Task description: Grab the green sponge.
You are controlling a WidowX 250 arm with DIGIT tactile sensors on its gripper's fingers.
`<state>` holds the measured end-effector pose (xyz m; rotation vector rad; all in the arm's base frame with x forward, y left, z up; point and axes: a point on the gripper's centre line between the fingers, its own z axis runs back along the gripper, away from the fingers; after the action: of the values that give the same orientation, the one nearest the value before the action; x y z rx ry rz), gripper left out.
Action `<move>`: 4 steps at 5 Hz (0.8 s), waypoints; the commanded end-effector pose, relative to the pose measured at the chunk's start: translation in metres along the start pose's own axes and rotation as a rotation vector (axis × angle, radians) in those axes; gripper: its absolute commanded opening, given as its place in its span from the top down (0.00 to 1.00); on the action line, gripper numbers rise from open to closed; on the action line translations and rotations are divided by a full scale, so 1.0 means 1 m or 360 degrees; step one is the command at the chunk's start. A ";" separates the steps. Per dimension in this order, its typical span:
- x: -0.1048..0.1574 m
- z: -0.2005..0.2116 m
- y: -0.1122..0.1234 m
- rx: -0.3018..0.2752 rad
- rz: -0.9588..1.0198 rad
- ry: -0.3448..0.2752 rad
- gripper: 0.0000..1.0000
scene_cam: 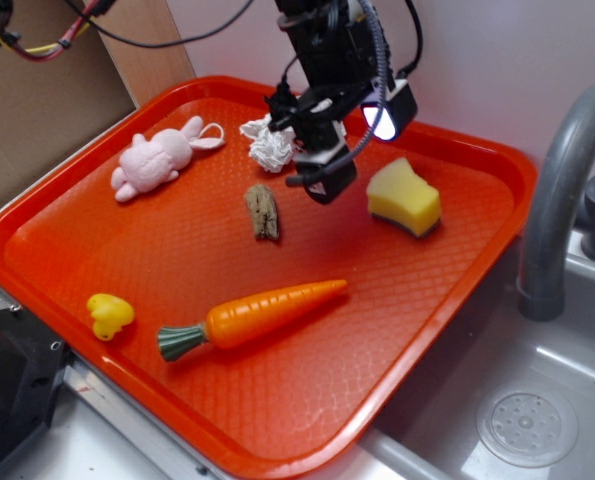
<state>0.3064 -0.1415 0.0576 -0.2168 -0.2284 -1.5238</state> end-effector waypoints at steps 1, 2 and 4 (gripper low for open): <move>0.029 -0.001 -0.008 0.0046 0.0019 -0.0179 0.00; 0.026 -0.012 -0.005 0.0054 0.0030 -0.0180 0.19; 0.019 -0.015 -0.005 0.0114 0.0222 -0.0179 1.00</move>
<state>0.3167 -0.1483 0.0255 -0.2662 -0.3061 -1.3600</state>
